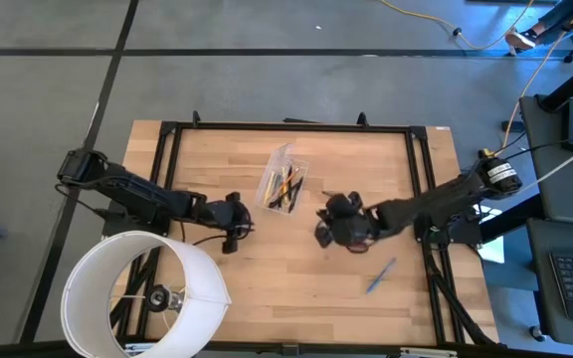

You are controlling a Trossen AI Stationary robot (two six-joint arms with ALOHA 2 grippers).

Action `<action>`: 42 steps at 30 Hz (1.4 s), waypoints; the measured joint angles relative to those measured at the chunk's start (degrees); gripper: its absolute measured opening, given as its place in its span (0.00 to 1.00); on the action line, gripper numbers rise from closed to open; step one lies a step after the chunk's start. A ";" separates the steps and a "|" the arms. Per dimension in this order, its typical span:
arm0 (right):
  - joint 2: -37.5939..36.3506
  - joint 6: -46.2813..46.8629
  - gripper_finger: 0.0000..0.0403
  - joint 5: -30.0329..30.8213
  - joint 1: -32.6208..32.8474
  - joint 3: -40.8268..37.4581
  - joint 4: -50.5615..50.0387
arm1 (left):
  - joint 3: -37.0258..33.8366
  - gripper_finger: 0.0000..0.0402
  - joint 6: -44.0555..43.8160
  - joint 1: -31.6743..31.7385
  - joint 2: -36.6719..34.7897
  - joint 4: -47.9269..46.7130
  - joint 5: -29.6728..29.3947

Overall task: Pick & place school supplies into a supply box
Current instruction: Put the orange pencil into the transparent supply box

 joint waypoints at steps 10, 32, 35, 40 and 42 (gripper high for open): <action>0.00 -4.85 0.05 -6.12 -12.03 0.00 13.64 | -0.02 0.18 -2.29 0.07 -5.22 -10.41 -32.10; -0.02 -1.07 0.05 -21.95 -37.02 -0.04 21.41 | -0.04 0.18 7.89 13.54 6.48 13.60 -14.38; -0.02 1.64 0.06 -21.57 -37.87 -0.04 22.61 | -0.04 0.18 7.88 13.42 7.75 16.13 -11.78; 0.66 2.65 0.05 -19.32 -37.89 -0.04 26.82 | -0.04 0.18 7.99 13.42 9.30 21.61 -8.16; 2.09 2.97 0.05 -18.46 -37.51 -0.04 26.94 | -0.04 0.18 7.99 13.42 9.55 22.30 -7.48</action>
